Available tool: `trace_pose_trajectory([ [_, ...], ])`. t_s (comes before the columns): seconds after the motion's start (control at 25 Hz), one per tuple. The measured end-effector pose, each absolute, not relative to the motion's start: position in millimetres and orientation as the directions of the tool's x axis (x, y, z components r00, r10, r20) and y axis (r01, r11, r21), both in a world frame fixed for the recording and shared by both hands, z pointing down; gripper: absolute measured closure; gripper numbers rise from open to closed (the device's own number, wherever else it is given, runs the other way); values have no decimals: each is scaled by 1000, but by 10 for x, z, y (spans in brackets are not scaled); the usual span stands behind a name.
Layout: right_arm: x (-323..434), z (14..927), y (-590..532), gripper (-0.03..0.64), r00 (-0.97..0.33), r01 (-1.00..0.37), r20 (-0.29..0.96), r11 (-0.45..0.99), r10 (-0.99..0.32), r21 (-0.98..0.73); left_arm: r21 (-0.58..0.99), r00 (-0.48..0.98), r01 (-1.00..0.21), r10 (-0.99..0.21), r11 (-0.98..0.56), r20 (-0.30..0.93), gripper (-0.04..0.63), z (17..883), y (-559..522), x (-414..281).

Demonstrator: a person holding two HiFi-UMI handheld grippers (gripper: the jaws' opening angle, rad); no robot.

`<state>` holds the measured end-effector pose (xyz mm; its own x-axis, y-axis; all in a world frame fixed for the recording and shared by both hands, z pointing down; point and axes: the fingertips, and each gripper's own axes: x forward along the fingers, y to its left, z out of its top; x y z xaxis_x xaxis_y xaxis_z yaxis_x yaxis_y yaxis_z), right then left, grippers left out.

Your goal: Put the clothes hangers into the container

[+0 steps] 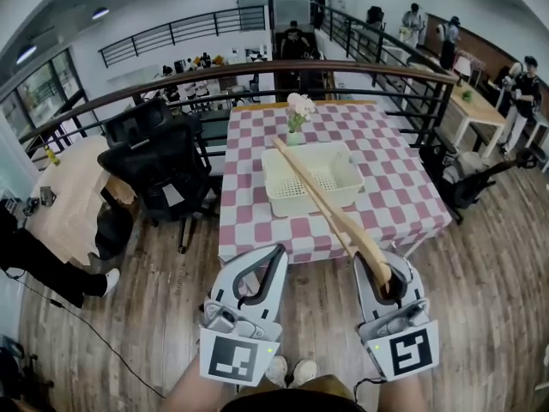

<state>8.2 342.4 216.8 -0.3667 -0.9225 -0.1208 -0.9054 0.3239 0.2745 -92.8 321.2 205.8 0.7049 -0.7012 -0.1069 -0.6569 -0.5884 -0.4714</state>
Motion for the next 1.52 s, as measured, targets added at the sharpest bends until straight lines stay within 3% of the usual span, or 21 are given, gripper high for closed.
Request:
trace_pose_trajectory([
  [0.96, 348, 2280, 3445, 561, -428, -883, -128, 384, -894, 272, -515, 669, -671, -736, -533, -109, 584, 2108, 3178, -658],
  [1.52, 386, 2337, 2935, 561, -390, -897, -130, 344, -911, 278, -511, 680, -667, -723, -542, -122, 585, 2217, 2560, -678],
])
